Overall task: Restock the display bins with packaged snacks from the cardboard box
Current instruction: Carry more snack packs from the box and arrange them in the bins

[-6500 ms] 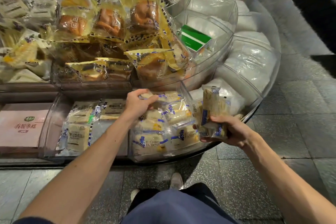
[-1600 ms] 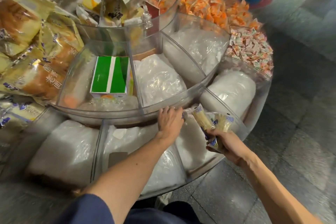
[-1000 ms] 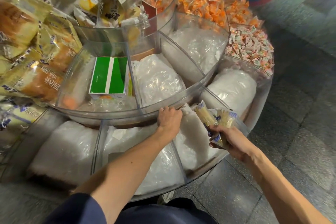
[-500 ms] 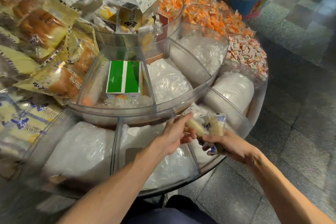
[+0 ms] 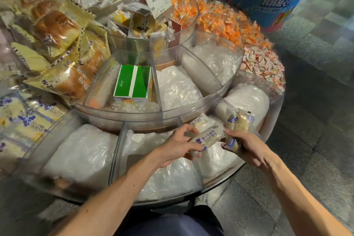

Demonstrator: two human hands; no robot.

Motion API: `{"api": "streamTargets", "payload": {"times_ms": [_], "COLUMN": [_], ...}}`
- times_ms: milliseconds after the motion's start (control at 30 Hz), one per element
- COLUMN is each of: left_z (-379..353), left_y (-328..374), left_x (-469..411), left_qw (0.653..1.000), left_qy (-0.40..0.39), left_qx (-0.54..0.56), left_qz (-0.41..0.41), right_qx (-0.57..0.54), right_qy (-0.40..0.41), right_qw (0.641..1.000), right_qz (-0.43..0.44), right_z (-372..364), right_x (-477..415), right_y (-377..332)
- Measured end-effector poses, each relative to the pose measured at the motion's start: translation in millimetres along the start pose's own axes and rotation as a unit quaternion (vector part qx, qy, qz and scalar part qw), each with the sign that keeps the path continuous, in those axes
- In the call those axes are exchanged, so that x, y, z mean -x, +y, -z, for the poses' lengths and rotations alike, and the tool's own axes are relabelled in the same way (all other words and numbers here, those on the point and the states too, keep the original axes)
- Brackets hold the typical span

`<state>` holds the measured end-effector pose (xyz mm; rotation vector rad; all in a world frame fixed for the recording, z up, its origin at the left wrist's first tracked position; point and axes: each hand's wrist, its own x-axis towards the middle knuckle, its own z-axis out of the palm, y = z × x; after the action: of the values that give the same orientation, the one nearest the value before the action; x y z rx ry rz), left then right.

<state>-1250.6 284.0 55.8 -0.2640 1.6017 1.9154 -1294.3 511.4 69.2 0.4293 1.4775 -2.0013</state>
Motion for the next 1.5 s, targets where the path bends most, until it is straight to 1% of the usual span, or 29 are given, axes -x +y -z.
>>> {"api": "streamTargets", "payload": {"times_ms": [100, 267, 433, 500, 600, 733, 800, 867, 933, 967, 1100, 1167, 1300, 1433, 1500], "left_z": [-11.4, -40.0, -57.0, -56.8, -53.3, -61.1, -61.3, -56.0, -50.5, -49.2, -51.9, -52.8, -53.3, -54.7, -57.6], "left_y": [0.9, 4.4, -7.3, -9.6, -6.8, -4.3, -9.4, -18.3, -28.0, -33.0, -38.4, -39.5, -32.8, -18.6, -11.1], "left_x": [-20.1, -51.9, -81.0, -88.9, -98.6, -112.9, -119.3, -124.8, -130.3, -132.3, -136.9, -138.2, -141.5, -139.9, -138.8], "left_qw": [0.997, 0.992, 0.966, 0.941, 0.871, 0.804, 0.791, 0.787, 0.767, 0.768, 0.742, 0.725, 0.688, 0.692, 0.737], "left_qy": [0.027, 0.054, 0.136, 0.169, 0.229, 0.214, 0.228, 0.241, 0.251, 0.265, 0.319, 0.312, 0.302, 0.267, 0.281], "left_qx": [-0.071, -0.116, -0.217, -0.292, -0.434, -0.555, -0.568, -0.568, -0.589, -0.582, -0.589, -0.614, -0.66, -0.667, -0.613], "left_qz": [0.002, 0.012, 0.014, 0.022, 0.022, 0.006, 0.009, 0.016, 0.025, 0.028, -0.018, -0.006, 0.031, 0.078, 0.055], "right_qx": [0.036, 0.091, 0.178, 0.219, 0.232, 0.241, 0.226, 0.225, 0.23, 0.227, 0.195, 0.184, 0.217, 0.215, 0.263], "right_qy": [-0.012, -0.043, -0.105, -0.098, -0.083, -0.109, -0.123, -0.135, -0.151, -0.157, -0.17, -0.178, -0.18, -0.17, -0.183], "right_qw": [0.999, 0.994, 0.978, 0.97, 0.967, 0.962, 0.963, 0.961, 0.957, 0.956, 0.958, 0.957, 0.95, 0.954, 0.939], "right_qz": [-0.009, -0.029, -0.03, -0.037, -0.058, -0.07, -0.079, -0.087, -0.093, -0.099, -0.127, -0.139, -0.135, -0.123, -0.123], "right_z": [15.6, 45.0, 62.6, 67.4, 76.8, 83.8, 84.5, 86.7, 90.5, 92.3, 98.5, 100.5, 103.4, 102.8, 101.6], "right_x": [-17.7, -47.3, -71.8, -80.4, -91.6, -95.3, -94.9, -93.9, -94.0, -94.2, -92.8, -92.2, -93.5, -98.5, -101.0], "right_y": [-12.8, -28.8, -38.6, -41.5, -49.0, -63.8, -68.3, -71.7, -73.3, -73.6, -76.0, -77.1, -80.5, -83.2, -86.1]}}
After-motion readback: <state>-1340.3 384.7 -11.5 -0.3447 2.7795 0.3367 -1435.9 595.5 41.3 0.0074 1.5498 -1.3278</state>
